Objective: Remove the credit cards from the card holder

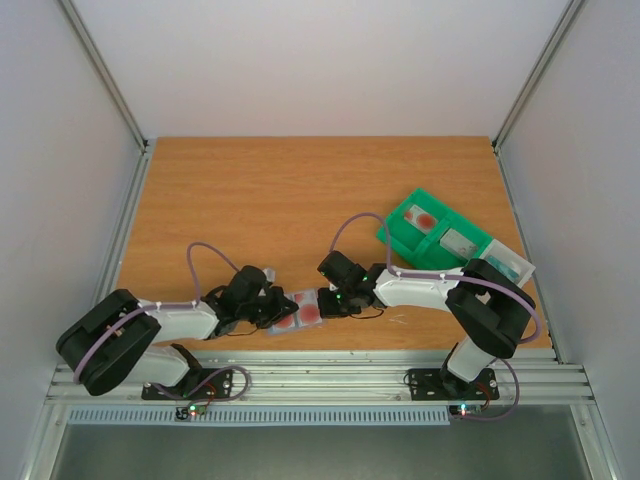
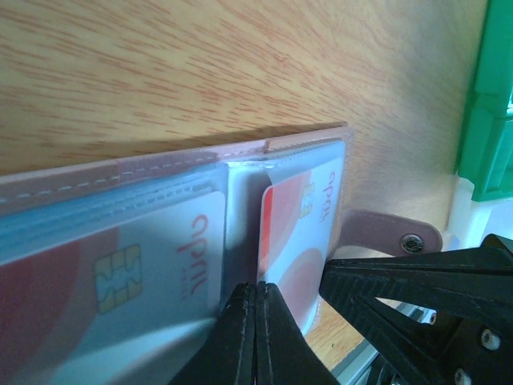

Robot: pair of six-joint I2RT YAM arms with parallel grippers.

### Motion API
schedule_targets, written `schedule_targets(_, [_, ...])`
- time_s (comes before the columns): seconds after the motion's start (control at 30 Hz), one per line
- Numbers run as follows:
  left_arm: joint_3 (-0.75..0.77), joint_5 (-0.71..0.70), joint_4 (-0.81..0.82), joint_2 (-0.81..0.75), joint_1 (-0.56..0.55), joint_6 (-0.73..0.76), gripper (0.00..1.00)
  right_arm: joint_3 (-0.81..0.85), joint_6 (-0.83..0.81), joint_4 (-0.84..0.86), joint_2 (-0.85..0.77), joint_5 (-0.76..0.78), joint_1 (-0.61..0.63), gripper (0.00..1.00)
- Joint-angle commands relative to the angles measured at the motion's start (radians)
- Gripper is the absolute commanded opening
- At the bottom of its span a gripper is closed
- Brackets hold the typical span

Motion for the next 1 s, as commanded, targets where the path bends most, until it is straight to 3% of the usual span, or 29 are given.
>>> schedule_targets(0.0, [0.004,-0.014,-0.005,-0.048,-0.006,0.017,0.01,-0.029,0.010,-0.039,0.001,0.031,0.008,0.01])
schedule_targets(0.53, [0.023,-0.136,-0.345,-0.268,0.001,0.049,0.00,-0.028,0.009,-0.041,-0.001,0.034,0.007,0.01])
schedule_targets(0.97, [0.036,-0.134,-0.429,-0.356,0.009,0.064,0.00,-0.017,0.006,-0.027,-0.099,-0.012,0.008,0.06])
